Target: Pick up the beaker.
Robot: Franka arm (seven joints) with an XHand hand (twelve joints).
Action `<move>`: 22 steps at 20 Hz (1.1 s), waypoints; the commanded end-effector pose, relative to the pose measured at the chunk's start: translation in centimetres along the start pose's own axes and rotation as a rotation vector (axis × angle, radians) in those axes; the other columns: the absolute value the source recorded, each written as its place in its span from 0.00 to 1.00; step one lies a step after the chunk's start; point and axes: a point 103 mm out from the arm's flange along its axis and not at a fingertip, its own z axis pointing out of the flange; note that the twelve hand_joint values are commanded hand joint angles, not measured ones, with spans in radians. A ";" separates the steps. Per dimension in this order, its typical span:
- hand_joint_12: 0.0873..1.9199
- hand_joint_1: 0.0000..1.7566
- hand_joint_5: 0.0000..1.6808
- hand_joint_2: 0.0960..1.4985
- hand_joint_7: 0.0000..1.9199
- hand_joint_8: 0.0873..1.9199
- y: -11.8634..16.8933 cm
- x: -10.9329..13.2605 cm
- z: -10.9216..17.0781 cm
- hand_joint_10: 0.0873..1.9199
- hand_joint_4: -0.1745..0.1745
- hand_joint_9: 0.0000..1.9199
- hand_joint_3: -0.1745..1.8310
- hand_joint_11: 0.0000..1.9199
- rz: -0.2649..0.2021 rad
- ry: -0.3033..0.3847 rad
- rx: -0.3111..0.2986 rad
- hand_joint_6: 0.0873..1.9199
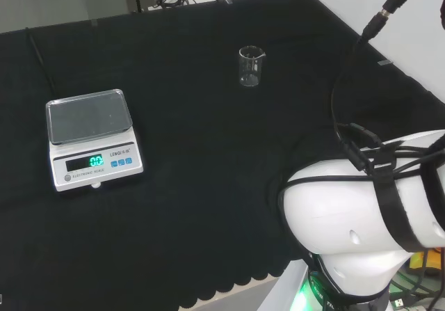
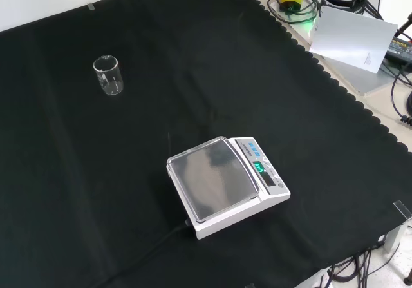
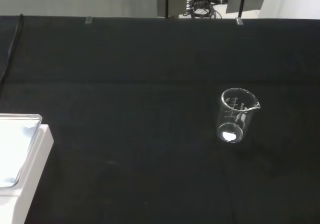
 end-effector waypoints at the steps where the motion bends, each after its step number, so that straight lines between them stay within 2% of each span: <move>1: 0.79 0.27 0.06 0.45 0.00 0.32 6.2 -1.5 2.5 0.39 0.49 0.13 0.21 0.00 0.055 -0.006 0.005 0.00; 5: 0.78 0.27 0.05 0.45 0.00 0.31 11.5 -2.3 4.6 0.39 0.49 0.12 0.21 0.00 0.072 0.040 0.011 0.00; 12: 0.75 0.28 0.05 0.45 0.00 0.29 19.2 -4.3 8.1 0.40 0.49 0.11 0.21 0.00 0.071 0.048 0.062 0.00; 19: 0.74 0.28 0.04 0.45 0.00 0.28 23.6 -7.0 11.1 0.40 0.50 0.10 0.20 0.00 0.098 0.048 0.081 0.00; 22: 0.74 0.28 0.04 0.45 0.00 0.28 25.1 -9.1 13.0 0.40 0.50 0.10 0.20 0.00 0.129 0.074 0.096 0.00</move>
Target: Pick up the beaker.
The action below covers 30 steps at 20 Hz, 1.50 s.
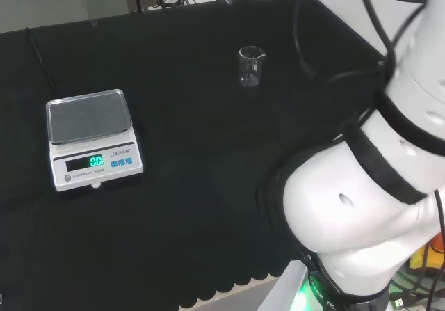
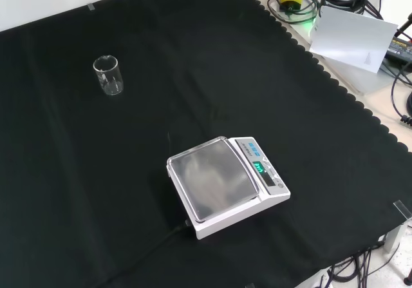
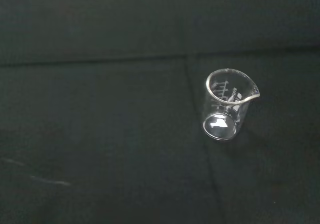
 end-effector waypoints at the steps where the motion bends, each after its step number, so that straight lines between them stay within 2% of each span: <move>1: 0.74 0.28 0.04 0.45 0.00 0.28 10.2 -5.5 3.3 0.40 0.50 0.10 0.20 0.00 0.056 0.066 -0.027 0.00; 6: 0.73 0.28 0.04 0.45 0.00 0.28 12.9 -8.5 6.9 0.40 0.50 0.09 0.20 0.00 0.105 0.083 0.026 0.00; 11: 0.73 0.28 0.04 0.45 0.00 0.28 14.1 -9.9 10.2 0.40 0.50 0.09 0.20 0.00 0.134 0.118 0.076 0.00; 14: 0.73 0.28 0.04 0.45 0.00 0.28 14.3 -9.6 11.9 0.40 0.50 0.09 0.20 0.00 0.123 0.102 0.101 0.00; 18: 0.73 0.28 0.04 0.45 0.00 0.28 14.4 -9.5 13.8 0.40 0.50 0.09 0.20 0.00 0.129 0.118 0.129 0.00; 23: 0.73 0.28 0.04 0.45 0.00 0.28 14.5 -8.5 15.9 0.40 0.50 0.09 0.20 0.00 0.114 0.128 0.162 0.00; 30: 0.73 0.28 0.04 0.45 0.00 0.28 16.2 -7.0 17.9 0.40 0.50 0.09 0.20 0.00 0.110 0.109 0.191 0.00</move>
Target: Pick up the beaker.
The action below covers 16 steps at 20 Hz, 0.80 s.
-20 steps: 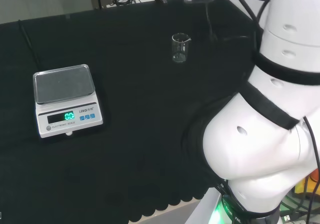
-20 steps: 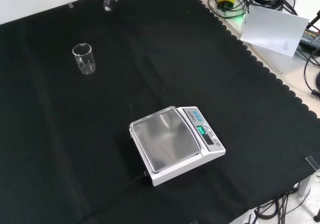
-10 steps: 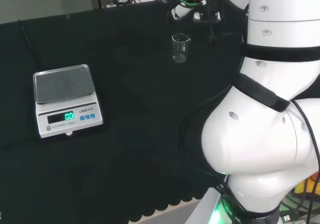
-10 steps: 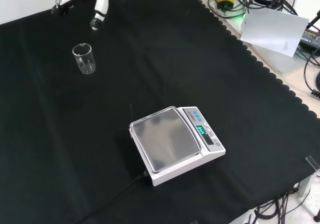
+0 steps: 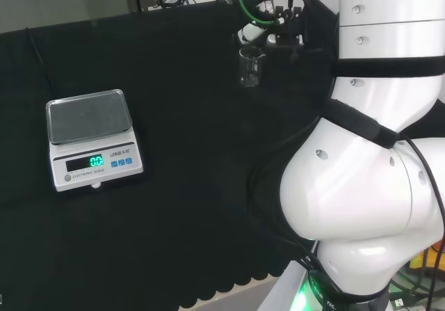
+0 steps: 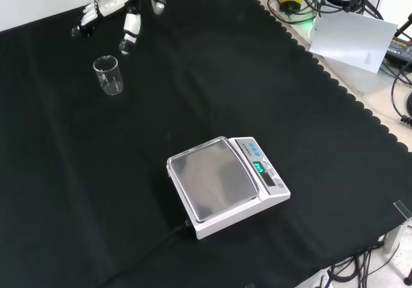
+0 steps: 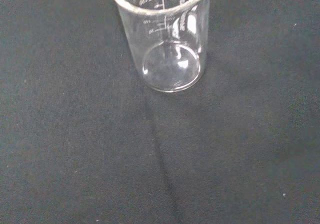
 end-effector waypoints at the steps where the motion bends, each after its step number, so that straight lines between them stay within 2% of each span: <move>1: 0.73 0.28 0.04 0.45 0.00 0.28 1.8 1.0 1.3 0.40 0.50 0.09 0.20 0.00 0.018 -0.008 0.020 0.00; 10: 0.73 0.28 0.04 0.45 0.00 0.28 4.9 0.4 3.7 0.40 0.50 0.09 0.20 0.00 0.005 0.001 0.061 0.00; 16: 0.73 0.27 0.04 0.45 0.00 0.28 6.3 -0.9 4.9 0.41 0.50 0.09 0.20 0.00 0.031 -0.021 0.077 0.00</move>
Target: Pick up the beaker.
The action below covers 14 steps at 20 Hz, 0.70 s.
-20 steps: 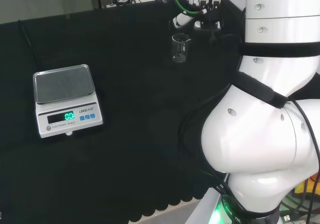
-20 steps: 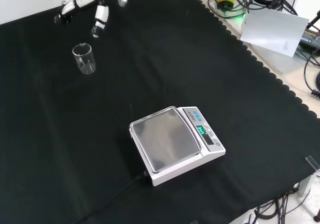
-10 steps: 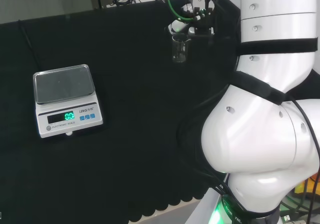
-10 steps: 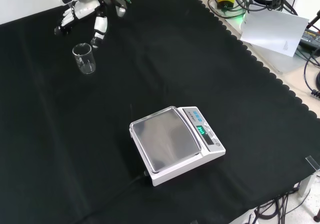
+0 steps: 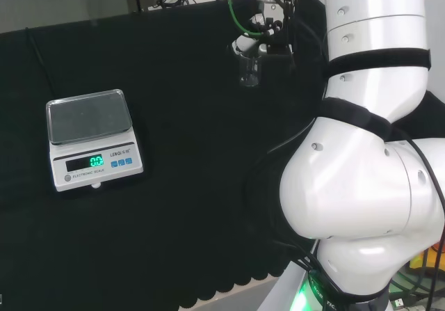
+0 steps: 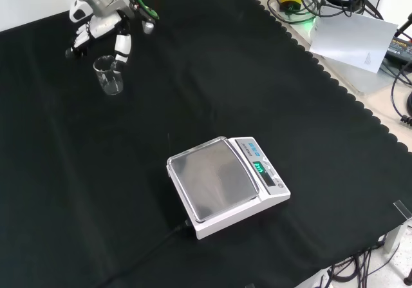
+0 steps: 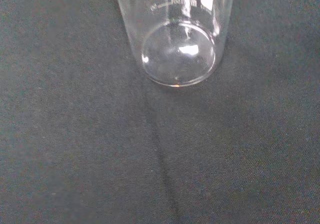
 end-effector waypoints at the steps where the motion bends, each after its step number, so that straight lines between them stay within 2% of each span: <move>1: 0.73 0.27 0.04 0.45 0.00 0.28 1.4 -1.4 1.4 0.41 0.50 0.09 0.20 0.00 0.021 -0.016 0.031 0.00; 14: 0.73 0.27 0.04 0.45 0.00 0.28 3.2 -1.0 3.8 0.41 0.51 0.09 0.20 0.00 0.014 -0.050 0.068 0.00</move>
